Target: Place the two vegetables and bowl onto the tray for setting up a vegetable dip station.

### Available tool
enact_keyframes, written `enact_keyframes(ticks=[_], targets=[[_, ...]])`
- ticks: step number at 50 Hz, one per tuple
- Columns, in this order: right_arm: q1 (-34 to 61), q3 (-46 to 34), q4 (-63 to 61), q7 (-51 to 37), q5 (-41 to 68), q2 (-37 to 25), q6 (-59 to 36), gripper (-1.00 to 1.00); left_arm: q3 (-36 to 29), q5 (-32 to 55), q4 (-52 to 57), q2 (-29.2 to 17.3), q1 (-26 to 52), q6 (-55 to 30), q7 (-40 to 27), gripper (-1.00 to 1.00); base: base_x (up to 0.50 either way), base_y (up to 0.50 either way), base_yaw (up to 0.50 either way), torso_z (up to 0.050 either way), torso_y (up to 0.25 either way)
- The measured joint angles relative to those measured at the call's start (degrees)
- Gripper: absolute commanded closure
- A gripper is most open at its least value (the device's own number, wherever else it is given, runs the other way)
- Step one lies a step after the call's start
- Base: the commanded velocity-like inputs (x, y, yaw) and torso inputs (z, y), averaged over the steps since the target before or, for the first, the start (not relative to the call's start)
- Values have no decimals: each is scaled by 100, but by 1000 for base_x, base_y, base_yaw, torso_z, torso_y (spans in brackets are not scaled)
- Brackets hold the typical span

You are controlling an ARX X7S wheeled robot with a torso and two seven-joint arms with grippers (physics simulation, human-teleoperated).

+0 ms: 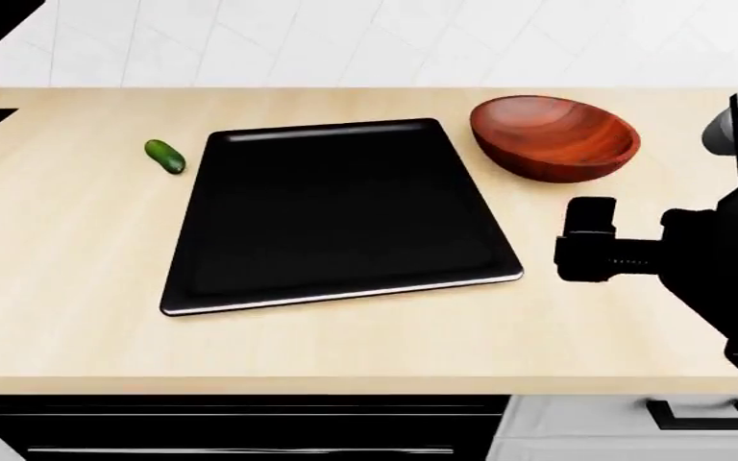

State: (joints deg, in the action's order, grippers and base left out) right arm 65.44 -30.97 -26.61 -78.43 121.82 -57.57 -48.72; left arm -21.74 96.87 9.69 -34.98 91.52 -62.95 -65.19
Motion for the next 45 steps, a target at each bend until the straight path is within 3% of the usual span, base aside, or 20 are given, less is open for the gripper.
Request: enact_keyframes(ticks=[45], targets=[[590, -1049, 2792, 2377, -2223, 834, -1224, -100, -100, 41, 49, -21, -5, 67, 14, -100, 0, 0, 0, 0, 0]])
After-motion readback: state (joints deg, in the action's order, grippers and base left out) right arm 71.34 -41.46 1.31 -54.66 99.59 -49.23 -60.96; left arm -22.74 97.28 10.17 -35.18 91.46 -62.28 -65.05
